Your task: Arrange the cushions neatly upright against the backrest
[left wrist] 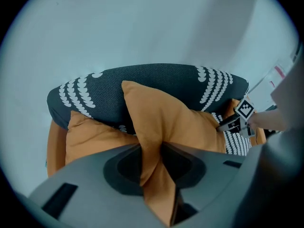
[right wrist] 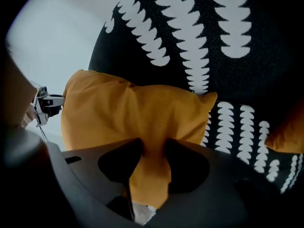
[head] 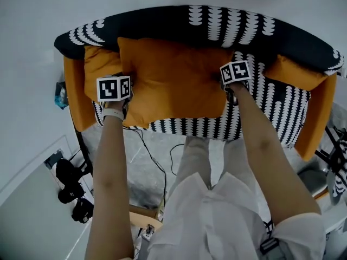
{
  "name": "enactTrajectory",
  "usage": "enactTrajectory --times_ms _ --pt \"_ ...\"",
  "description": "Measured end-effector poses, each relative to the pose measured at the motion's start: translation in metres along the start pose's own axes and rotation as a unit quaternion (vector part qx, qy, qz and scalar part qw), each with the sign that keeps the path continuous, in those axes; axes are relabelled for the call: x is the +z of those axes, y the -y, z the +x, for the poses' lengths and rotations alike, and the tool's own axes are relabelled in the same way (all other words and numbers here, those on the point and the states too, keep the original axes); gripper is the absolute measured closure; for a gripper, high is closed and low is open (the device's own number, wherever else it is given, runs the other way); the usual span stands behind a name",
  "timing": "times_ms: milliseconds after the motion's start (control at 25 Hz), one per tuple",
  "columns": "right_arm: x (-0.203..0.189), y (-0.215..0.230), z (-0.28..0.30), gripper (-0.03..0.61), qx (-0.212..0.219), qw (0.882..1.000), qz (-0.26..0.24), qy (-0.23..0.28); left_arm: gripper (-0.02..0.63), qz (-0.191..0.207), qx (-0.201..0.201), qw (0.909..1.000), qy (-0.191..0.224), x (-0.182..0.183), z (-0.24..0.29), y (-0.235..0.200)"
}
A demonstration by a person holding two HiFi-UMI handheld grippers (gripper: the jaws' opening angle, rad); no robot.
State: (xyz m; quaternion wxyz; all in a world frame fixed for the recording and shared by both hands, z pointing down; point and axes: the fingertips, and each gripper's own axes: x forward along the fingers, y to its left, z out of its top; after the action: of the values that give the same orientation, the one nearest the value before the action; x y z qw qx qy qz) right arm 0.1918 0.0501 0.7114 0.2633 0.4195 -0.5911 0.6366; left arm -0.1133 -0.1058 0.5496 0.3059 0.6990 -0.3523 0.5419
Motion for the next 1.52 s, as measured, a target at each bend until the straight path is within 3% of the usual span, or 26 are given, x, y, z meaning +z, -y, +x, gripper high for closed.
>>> enactTrajectory --times_ms 200,480,600,800,960,1080,1240,1520 --pt "-0.010 -0.013 -0.018 0.529 -0.015 0.999 0.000 0.044 0.486 0.005 0.000 1.0000 0.008 -0.002 -0.006 0.005" --pt "-0.034 -0.014 -0.083 0.554 -0.059 0.994 0.010 0.097 0.487 0.022 -0.017 0.9995 0.010 -0.010 -0.029 0.036" --pt "-0.031 -0.001 -0.136 0.552 -0.101 0.982 -0.001 0.160 0.486 0.031 -0.046 0.9976 0.041 -0.005 -0.037 0.067" --pt "-0.016 0.024 -0.219 0.552 -0.162 0.951 -0.030 0.263 0.486 0.049 -0.081 0.9901 0.104 0.018 -0.044 0.119" --pt "0.009 0.036 -0.260 0.551 -0.192 0.930 -0.046 0.311 0.486 0.046 -0.089 0.9834 0.151 0.047 -0.050 0.141" --pt "0.025 0.045 -0.269 0.549 -0.209 0.920 -0.063 0.325 0.488 0.038 -0.090 0.9793 0.177 0.065 -0.040 0.145" --pt "0.028 0.054 -0.252 0.541 -0.218 0.919 -0.086 0.318 0.489 0.021 -0.075 0.9789 0.189 0.069 -0.009 0.139" --pt "0.012 0.068 -0.218 0.543 -0.226 0.924 -0.081 0.299 0.489 0.023 -0.086 0.9861 0.141 0.054 0.060 0.132"
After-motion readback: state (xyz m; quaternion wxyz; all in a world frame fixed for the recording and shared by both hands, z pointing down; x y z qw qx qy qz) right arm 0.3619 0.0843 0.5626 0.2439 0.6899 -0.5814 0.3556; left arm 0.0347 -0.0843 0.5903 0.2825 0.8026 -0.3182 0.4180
